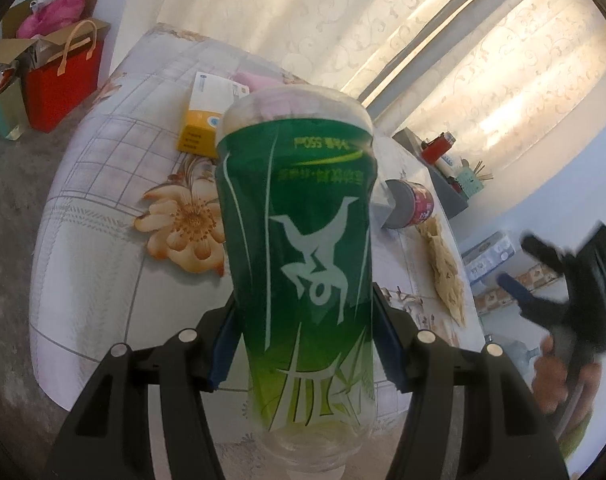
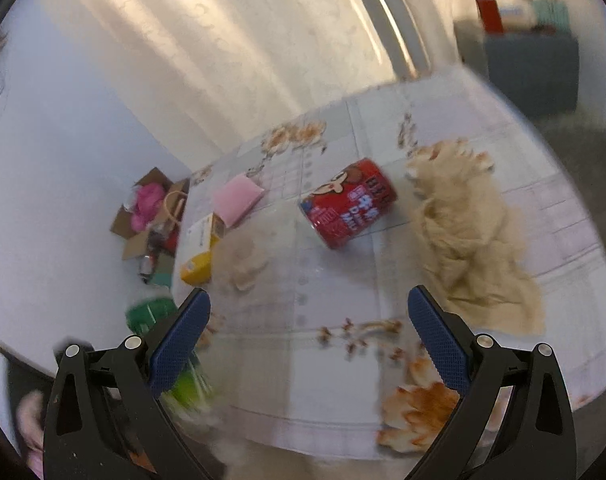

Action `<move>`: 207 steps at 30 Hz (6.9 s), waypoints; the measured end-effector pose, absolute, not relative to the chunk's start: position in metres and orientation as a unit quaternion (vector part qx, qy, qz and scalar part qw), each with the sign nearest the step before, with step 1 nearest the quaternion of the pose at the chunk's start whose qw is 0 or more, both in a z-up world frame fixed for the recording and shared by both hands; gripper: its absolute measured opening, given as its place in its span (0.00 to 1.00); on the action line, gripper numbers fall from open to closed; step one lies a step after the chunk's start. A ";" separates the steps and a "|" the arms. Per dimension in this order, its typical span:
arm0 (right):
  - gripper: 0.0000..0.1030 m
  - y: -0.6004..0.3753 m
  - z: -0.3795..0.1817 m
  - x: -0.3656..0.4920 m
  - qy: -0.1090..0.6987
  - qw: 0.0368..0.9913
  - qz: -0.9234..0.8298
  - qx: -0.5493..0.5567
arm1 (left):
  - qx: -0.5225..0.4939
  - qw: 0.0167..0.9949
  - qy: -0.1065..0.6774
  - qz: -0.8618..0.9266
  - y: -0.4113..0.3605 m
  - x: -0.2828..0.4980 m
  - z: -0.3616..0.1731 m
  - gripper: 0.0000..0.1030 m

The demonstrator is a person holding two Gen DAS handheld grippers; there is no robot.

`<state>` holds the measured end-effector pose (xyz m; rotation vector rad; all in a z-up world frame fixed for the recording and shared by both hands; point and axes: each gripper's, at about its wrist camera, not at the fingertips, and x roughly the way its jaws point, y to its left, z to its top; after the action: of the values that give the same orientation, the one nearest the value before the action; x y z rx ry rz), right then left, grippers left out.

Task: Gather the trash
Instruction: 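Hold the green bottle in the left gripper while the right gripper approaches the red milk can, then close the right gripper on the red Drink Milk can and lift it, then carry the green bottle and red can toward the blue wastebasket, then open the left gripper to drop the green bottle into the wastebasket while the right gripper holds the can, then lower the red can over the wastebasket and open the right gripper, then move both tools back over the table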

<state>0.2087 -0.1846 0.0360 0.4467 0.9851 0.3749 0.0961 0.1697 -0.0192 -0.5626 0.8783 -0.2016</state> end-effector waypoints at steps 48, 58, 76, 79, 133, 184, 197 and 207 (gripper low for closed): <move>0.64 -0.144 -0.025 0.262 0.638 0.751 0.167 0.037 | -0.298 0.832 0.458 -0.097 0.176 0.100 -0.041 0.56; 0.62 -0.136 -0.024 0.217 0.587 0.789 0.180 -0.013 | -0.276 0.829 0.479 -0.079 0.162 0.106 -0.046 0.56; 0.60 -0.183 -0.033 0.205 0.575 0.775 0.227 0.130 | -0.268 0.846 0.449 -0.101 0.136 0.102 -0.018 0.54; 0.62 -0.178 -0.031 0.209 0.581 0.772 0.231 0.112 | -0.262 0.848 0.449 -0.101 0.131 0.105 -0.018 0.54; 0.61 -0.611 -0.043 -0.051 0.318 0.805 -0.110 0.488 | -0.026 0.670 0.547 -0.501 -0.354 0.186 0.042 0.53; 0.61 -0.667 -0.245 0.049 0.522 0.691 -0.209 0.455 | -0.030 0.725 0.549 -0.416 -0.242 0.173 0.029 0.71; 0.66 -0.665 -0.268 0.108 0.582 0.716 -0.215 0.320 | -0.072 0.748 0.536 -0.384 -0.177 0.160 0.027 0.71; 0.66 -0.643 -0.192 0.034 0.505 0.746 -0.223 0.373 | -0.093 0.764 0.510 -0.383 -0.146 0.155 0.037 0.71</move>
<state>0.0343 -0.6434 -0.1915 0.8163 1.1053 -0.4872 0.1548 -0.1463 0.0367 -0.2020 1.1094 -0.8333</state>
